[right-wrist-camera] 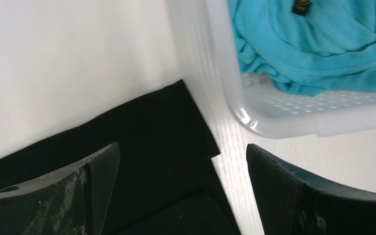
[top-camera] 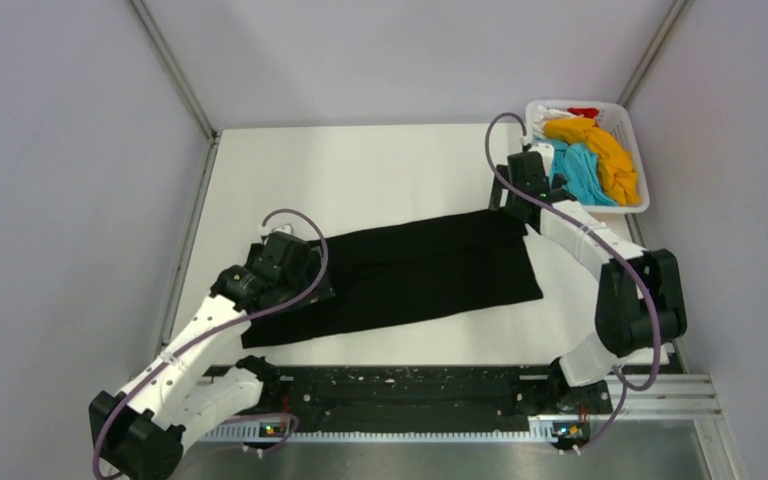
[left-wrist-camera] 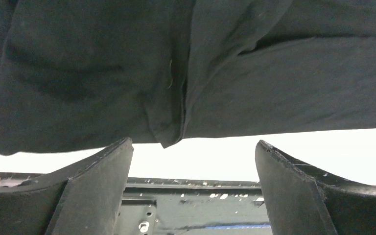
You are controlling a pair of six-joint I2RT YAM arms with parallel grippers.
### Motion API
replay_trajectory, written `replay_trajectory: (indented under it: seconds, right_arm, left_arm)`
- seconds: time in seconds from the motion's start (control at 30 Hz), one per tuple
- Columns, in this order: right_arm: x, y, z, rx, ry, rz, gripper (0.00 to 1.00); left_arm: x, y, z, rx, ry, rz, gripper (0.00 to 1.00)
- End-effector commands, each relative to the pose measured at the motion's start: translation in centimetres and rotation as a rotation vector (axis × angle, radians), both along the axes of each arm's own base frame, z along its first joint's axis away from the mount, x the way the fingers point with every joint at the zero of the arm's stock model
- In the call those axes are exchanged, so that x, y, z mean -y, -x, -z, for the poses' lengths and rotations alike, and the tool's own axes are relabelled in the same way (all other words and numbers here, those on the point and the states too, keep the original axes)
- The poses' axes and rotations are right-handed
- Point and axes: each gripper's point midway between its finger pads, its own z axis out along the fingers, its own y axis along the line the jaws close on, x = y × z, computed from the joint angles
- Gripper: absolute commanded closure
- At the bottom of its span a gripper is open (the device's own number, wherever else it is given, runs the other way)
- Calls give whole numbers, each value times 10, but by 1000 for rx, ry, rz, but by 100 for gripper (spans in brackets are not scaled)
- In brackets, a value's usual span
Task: Fold and stack the t-shirts
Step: Fold the other side of the tshirt into a rectangle
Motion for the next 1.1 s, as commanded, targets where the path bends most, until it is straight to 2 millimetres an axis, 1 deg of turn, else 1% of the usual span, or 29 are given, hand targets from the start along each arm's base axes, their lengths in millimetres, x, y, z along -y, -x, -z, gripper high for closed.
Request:
replay_trajectory:
  seconds: [0.0, 0.03, 0.1, 0.13, 0.23, 0.3, 0.4, 0.47, 0.5, 0.6, 0.7, 0.77, 0.97, 1.03, 1.07]
  right_arm:
    - [-43, 4, -30, 93, -221, -182, 1]
    - [-49, 6, -29, 97, -244, -209, 1]
    - [-63, 10, -26, 85, -300, -271, 1]
    - [-66, 11, -26, 82, -310, -286, 1]
    - [-68, 13, -27, 79, -315, -302, 1]
    - [-66, 14, -28, 85, -310, -298, 1]
    - [-63, 15, -31, 94, -295, -288, 1]
    - [-58, 15, -33, 100, -277, -275, 1]
    - [-56, 15, -34, 102, -269, -267, 1]
    - [-52, 16, -36, 107, -253, -252, 1]
    - [-50, 15, -36, 112, -245, -246, 1]
    - [-49, 15, -36, 111, -241, -243, 1]
    - [-47, 15, -40, 123, -232, -242, 1]
    - [-47, 16, -42, 129, -230, -243, 1]
    - [-47, 16, -42, 130, -230, -245, 1]
  left_arm:
    - [22, -56, -22, 189, 76, -20, 1]
    - [26, -67, -20, 203, 79, -24, 1]
    - [31, -86, -11, 190, 84, -36, 1]
    - [34, -97, -5, 184, 86, -36, 1]
    - [34, -114, 13, 129, 54, -54, 1]
    - [39, -118, 19, 101, 51, -27, 1]
    - [48, -116, 28, 45, 74, 5, 1]
    - [62, -108, 35, 3, 138, 54, 1]
    - [68, -104, 35, -11, 170, 76, 1]
    - [78, -88, 32, -32, 221, 113, 1]
    - [94, -69, 25, -43, 277, 189, 1]
    - [102, -62, 23, -44, 301, 232, 1]
    - [142, -60, 28, -56, 390, 387, 1]
    - [149, -58, 27, -74, 373, 422, 1]
    - [149, -58, 25, -70, 354, 430, 1]
